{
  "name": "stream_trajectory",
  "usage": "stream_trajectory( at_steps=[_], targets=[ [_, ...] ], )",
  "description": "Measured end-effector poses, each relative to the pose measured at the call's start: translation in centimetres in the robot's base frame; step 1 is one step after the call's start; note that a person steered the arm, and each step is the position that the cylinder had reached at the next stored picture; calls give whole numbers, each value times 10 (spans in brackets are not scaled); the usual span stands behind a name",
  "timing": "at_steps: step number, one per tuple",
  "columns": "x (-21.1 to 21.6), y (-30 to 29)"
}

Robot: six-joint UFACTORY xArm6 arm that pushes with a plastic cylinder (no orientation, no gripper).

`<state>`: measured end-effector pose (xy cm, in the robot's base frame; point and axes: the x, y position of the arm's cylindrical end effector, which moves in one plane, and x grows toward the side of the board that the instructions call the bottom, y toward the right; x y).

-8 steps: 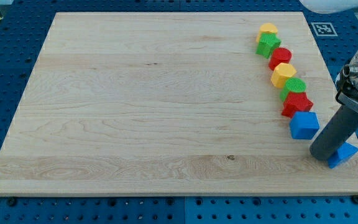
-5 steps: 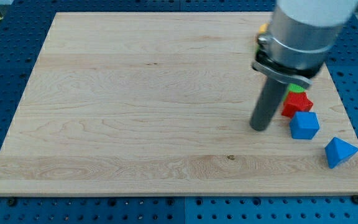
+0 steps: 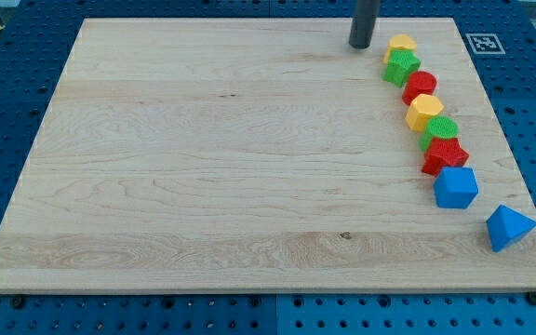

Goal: Nudge the green circle left a bit

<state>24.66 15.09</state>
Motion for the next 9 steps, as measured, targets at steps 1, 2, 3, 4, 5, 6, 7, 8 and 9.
stream_trajectory(
  at_steps=[1, 2, 3, 4, 5, 6, 7, 8, 9],
  targets=[
    [-27, 40],
    [-27, 56],
    [-2, 103],
    [55, 123],
    [130, 123],
    [155, 123],
    [160, 123],
    [183, 115],
    [192, 96]
  ],
)
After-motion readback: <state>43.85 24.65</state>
